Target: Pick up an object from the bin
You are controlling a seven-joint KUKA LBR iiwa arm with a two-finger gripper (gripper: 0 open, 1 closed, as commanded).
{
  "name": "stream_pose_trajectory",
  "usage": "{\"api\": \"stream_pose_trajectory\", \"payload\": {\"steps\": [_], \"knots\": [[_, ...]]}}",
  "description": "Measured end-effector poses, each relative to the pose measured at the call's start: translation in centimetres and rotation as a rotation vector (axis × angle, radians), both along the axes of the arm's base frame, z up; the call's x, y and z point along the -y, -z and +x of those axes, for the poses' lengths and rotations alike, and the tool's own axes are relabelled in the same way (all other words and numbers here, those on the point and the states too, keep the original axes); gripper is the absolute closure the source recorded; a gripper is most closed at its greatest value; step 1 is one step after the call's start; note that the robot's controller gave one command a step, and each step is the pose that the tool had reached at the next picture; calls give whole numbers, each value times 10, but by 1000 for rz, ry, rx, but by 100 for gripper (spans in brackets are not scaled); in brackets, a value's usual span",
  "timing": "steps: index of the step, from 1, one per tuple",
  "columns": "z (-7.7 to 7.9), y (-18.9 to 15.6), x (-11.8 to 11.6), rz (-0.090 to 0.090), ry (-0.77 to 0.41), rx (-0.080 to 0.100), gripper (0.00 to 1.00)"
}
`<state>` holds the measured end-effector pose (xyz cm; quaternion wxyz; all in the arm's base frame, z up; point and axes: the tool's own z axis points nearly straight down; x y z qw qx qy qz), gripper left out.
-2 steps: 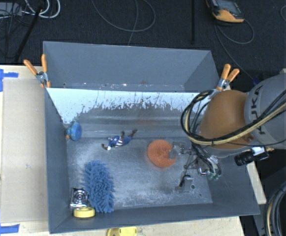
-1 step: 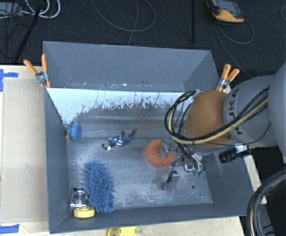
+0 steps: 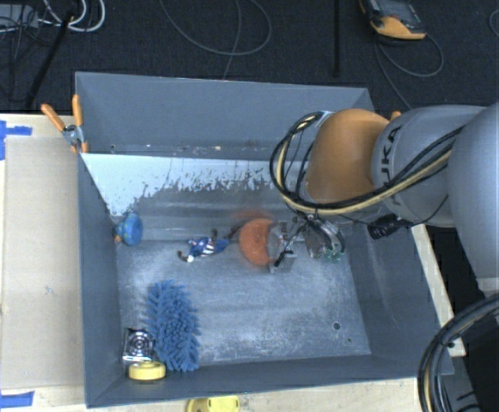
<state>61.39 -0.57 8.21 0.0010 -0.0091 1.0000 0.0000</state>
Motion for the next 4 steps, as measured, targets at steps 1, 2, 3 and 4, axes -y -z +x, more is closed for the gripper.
{"api": "stream_pose_trajectory", "payload": {"steps": [1, 2, 3, 4], "knots": [[0, 0, 0, 0, -1, 0, 0], [-1, 1, 0, 0, -2, -2, 0], [6, 10, -18, 0, 125, 5, 100], [6, 10, -19, 0, 124, 5, 100]]}}
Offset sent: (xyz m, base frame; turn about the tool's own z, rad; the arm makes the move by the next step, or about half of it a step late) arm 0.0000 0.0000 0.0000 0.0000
